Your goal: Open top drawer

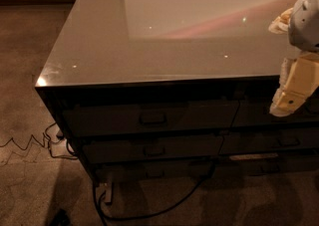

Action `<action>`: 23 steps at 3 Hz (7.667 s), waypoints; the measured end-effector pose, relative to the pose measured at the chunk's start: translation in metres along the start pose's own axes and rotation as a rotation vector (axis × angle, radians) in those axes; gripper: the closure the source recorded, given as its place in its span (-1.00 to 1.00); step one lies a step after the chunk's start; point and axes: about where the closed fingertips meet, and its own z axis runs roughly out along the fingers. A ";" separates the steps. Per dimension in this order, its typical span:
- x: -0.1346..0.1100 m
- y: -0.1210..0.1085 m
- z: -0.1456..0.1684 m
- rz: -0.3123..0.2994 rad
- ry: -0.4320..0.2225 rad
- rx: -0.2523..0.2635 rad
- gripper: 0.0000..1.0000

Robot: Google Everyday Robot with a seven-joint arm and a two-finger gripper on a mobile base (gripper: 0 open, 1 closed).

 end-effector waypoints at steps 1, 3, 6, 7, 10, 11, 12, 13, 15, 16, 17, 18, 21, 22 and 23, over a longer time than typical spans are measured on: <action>0.000 0.000 0.000 0.000 0.000 0.000 -1.00; -0.002 0.019 0.104 0.058 -0.144 -0.206 -1.00; -0.019 0.054 0.103 -0.118 -0.133 -0.009 -1.00; -0.041 0.076 0.119 -0.252 -0.114 0.021 -1.00; -0.074 0.081 0.148 -0.397 -0.048 -0.028 -1.00; -0.093 0.078 0.173 -0.443 -0.005 -0.035 -1.00; -0.109 0.074 0.196 -0.489 0.060 -0.042 -1.00; -0.109 0.067 0.223 -0.519 0.121 -0.087 -1.00; -0.103 0.060 0.256 -0.529 0.169 -0.148 -1.00; -0.099 0.051 0.276 -0.495 0.124 -0.173 -1.00; -0.083 0.030 0.300 -0.427 0.029 -0.201 -1.00; -0.072 0.017 0.321 -0.374 -0.090 -0.219 -1.00; -0.084 0.020 0.344 -0.373 -0.143 -0.182 -1.00; -0.091 0.021 0.357 -0.391 -0.088 -0.139 -1.00; -0.081 0.010 0.363 -0.364 -0.028 -0.095 -1.00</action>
Offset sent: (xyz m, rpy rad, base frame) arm 0.0083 -0.0033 -0.0900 0.1177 0.1781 -0.0444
